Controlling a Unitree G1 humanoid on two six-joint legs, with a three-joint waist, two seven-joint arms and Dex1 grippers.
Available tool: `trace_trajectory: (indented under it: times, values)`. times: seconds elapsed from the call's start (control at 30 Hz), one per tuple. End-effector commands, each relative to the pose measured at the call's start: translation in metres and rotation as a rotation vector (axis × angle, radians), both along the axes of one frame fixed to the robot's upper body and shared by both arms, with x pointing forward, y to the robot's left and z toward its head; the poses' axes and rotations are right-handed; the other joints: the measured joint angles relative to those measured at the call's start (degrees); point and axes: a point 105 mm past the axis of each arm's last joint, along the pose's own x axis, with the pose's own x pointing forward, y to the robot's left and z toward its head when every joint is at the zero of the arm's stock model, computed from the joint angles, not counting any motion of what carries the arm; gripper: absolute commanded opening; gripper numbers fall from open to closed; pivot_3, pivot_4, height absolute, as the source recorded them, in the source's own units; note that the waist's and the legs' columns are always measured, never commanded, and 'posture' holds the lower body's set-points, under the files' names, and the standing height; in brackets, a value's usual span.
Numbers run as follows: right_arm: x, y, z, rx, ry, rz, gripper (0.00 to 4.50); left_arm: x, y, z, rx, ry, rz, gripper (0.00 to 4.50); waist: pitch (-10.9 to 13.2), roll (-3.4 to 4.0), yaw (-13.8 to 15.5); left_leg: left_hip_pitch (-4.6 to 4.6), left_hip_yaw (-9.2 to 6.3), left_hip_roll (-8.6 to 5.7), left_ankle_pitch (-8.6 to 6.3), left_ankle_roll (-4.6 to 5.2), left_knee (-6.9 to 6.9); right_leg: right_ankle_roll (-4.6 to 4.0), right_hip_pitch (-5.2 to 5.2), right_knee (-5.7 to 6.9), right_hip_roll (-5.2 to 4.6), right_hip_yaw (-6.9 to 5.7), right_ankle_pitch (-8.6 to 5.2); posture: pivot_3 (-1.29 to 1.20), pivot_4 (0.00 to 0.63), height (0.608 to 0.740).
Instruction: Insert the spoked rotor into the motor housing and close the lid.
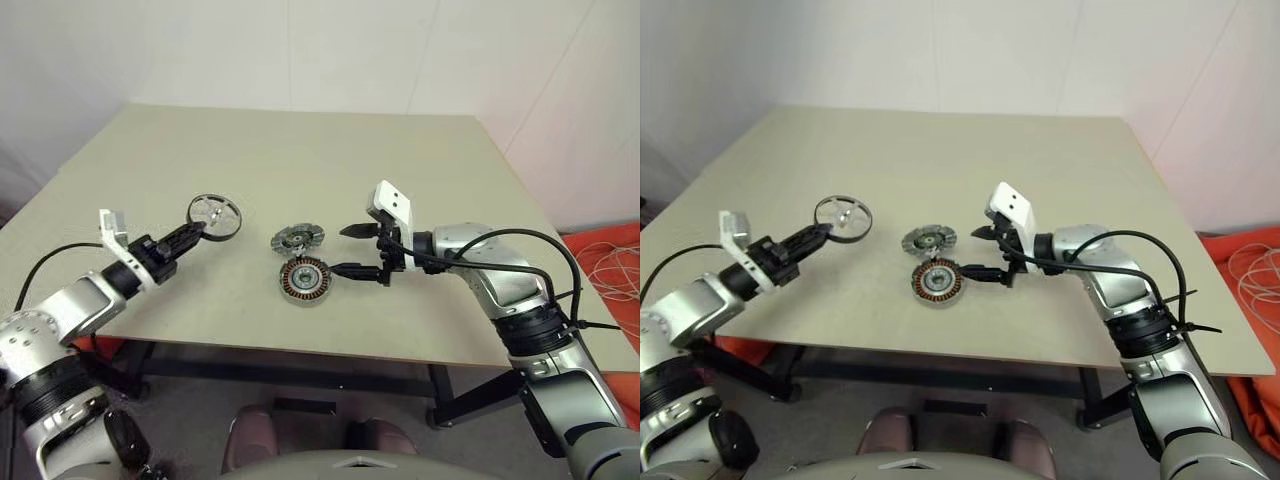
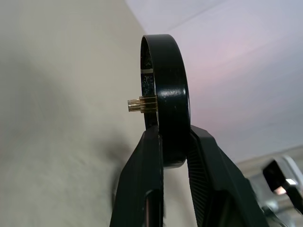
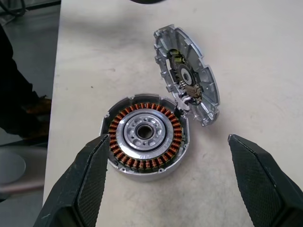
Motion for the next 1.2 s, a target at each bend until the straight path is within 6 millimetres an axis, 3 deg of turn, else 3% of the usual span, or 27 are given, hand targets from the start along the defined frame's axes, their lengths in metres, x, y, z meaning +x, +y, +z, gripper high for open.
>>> trace_trajectory:
  times: [0.03, 0.17, 0.27, 0.43, 0.67, 0.9, 1.2]
  values:
    - [-0.001, -0.005, 0.008, -0.003, -0.057, 0.028, 4.50, -0.027, -0.016, 0.008, -0.005, -0.017, -0.103, 0.39, 0.0, 0.00, -0.2, -0.01, 0.00, 0.00, 0.00, 0.00, 0.00, 0.00, 0.01, 0.00, 0.01, 0.01, 0.00, 0.00, 0.000, 0.740]
    - [0.000, -0.008, 0.012, 0.004, -0.078, 0.032, 4.50, -0.061, -0.033, -0.002, -0.034, 0.042, -0.161, 0.39, 0.0, -0.01, -0.8, 0.00, 0.01, 0.02, -0.02, 0.02, -0.01, 0.05, -0.01, -0.03, 0.04, 0.01, -0.03, 0.00, 0.000, 0.740]
    - [0.001, -0.008, 0.010, 0.003, -0.081, 0.036, 4.50, -0.067, -0.040, -0.005, -0.074, 0.043, -0.153, 0.39, 0.0, -0.01, -0.8, 0.03, 0.01, 0.06, -0.01, 0.01, -0.01, 0.06, 0.02, -0.05, 0.08, 0.00, -0.04, 0.00, 0.000, 0.740]
    - [0.000, -0.005, 0.010, 0.013, -0.096, 0.073, 4.50, -0.063, -0.073, -0.011, -0.193, 0.052, -0.195, 0.39, 0.0, -0.01, -1.0, 0.37, 0.01, 0.11, 0.02, -0.03, 0.01, 0.17, 0.36, -0.21, 0.22, 0.05, -0.09, 0.00, 0.000, 0.740]
    - [0.002, -0.009, 0.007, -0.001, -0.100, 0.069, 4.50, -0.047, -0.098, -0.018, -0.304, 0.092, -0.210, 0.39, 0.0, -0.03, -1.2, 0.68, 0.00, 0.14, 0.03, -0.04, 0.03, 0.29, 0.72, -0.44, 0.31, 0.05, -0.09, 0.00, 0.000, 0.740]
    - [0.001, -0.010, 0.006, -0.007, -0.102, 0.061, 4.50, -0.018, -0.101, -0.021, -0.373, 0.142, -0.121, 0.39, 0.0, -0.04, -1.1, 0.59, 0.00, 0.13, 0.02, -0.02, 0.01, 0.31, 0.73, -0.43, 0.30, 0.07, -0.07, 0.00, 0.000, 0.740]
    - [0.001, -0.009, 0.007, -0.006, -0.101, 0.056, 4.50, -0.022, -0.111, -0.033, -0.349, 0.203, -0.177, 0.39, 0.0, -0.05, -1.1, 0.51, 0.01, 0.13, -0.02, 0.01, -0.08, 0.30, 0.64, -0.31, 0.30, 0.09, -0.08, 0.00, 0.000, 0.740]
